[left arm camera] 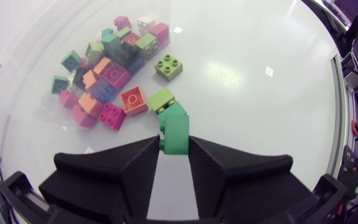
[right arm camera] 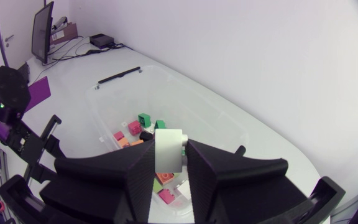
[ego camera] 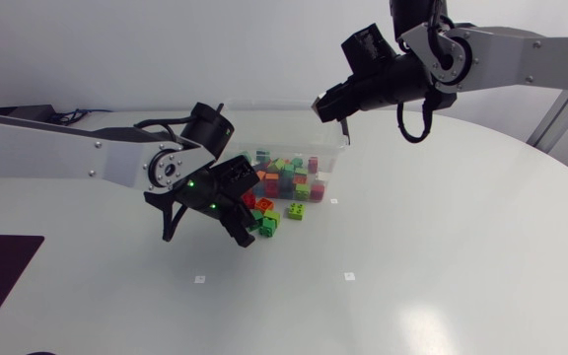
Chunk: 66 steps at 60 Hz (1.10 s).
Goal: Place the duplo bricks in the container
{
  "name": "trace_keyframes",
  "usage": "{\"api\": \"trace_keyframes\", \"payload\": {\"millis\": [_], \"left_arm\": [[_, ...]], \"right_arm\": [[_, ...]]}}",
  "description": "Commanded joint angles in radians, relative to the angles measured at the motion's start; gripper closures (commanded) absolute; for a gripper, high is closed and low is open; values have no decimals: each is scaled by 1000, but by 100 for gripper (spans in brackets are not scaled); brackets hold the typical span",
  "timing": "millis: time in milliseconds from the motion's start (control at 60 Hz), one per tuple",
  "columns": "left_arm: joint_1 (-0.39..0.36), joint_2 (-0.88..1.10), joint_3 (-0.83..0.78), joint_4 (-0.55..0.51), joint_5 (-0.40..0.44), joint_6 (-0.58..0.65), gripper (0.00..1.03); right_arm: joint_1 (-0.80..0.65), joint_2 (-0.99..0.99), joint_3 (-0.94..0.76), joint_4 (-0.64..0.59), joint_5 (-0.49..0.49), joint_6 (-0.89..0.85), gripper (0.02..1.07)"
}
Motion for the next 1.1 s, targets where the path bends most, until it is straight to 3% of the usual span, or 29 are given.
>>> {"api": "trace_keyframes", "payload": {"millis": [0, 350, 550, 600, 650, 750, 783, 1083], "left_arm": [[-6, -36, -33, -15, 9, 15, 72], [29, -182, 54, -121, 47, 15, 72], [86, -225, 122, -124, 68, -11, 72], [104, -225, 148, -115, 76, -31, 72], [122, -225, 168, -92, 84, -52, 72], [150, -216, 205, -37, 107, -95, 72], [155, -211, 214, -23, 110, -105, 72], [193, -76, 346, 106, 128, -195, 71]], "right_arm": [[-10, 41, 40, 18, -6, 28, 86], [-3, 179, 162, 8, -3, 34, 86], [19, 276, 254, -50, 25, 29, 84], [22, 300, 273, -62, 31, 26, 77], [25, 326, 301, -90, 40, 17, 64], [30, 348, 316, -105, 72, -3, 17], [31, 348, 316, -105, 80, -5, 10], [31, 263, 244, -104, 98, -23, 7]]}}
